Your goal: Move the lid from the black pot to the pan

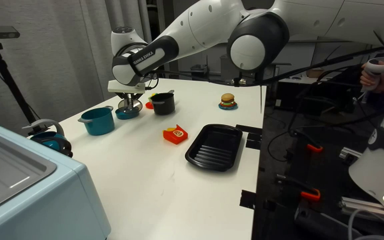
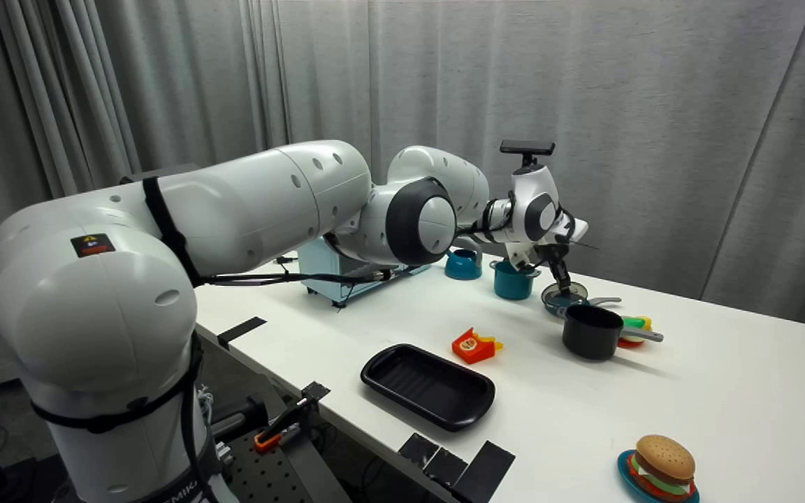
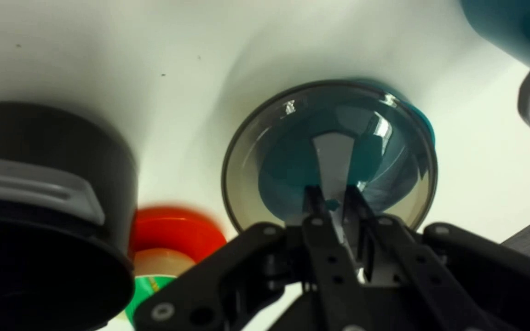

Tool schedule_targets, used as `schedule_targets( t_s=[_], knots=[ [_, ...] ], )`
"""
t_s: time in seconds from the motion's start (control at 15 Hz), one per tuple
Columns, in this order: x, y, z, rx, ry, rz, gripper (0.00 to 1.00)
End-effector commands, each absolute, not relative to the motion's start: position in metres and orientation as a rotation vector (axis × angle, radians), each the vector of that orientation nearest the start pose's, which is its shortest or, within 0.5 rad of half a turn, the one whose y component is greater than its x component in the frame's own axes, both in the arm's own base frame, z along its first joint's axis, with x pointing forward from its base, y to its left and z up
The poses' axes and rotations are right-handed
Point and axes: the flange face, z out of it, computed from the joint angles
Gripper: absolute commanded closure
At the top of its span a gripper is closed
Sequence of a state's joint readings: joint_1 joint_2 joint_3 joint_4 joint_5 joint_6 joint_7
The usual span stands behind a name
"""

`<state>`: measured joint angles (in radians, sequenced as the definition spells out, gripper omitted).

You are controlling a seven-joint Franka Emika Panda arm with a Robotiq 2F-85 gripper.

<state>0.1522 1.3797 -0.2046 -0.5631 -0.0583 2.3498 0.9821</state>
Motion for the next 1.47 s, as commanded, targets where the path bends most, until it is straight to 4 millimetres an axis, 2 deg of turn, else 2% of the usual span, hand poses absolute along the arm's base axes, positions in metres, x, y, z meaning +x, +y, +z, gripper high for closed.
schedule_targets(
  t_s=[0.0,0.07,0.13,0.67,1.4],
  knots=[
    [0.837,0.073,0.196,-2.793,1.226,-0.833,0.96],
    [0.837,0.074,0.196,-2.796,1.243,-0.841,0.61],
    [0.837,0.074,0.196,-2.796,1.252,-0.851,0.60],
    [0.837,0.066,0.194,-2.804,1.294,-0.881,0.01],
    [0.840,0.053,0.222,-2.791,1.274,-0.820,0.00]
  ],
)
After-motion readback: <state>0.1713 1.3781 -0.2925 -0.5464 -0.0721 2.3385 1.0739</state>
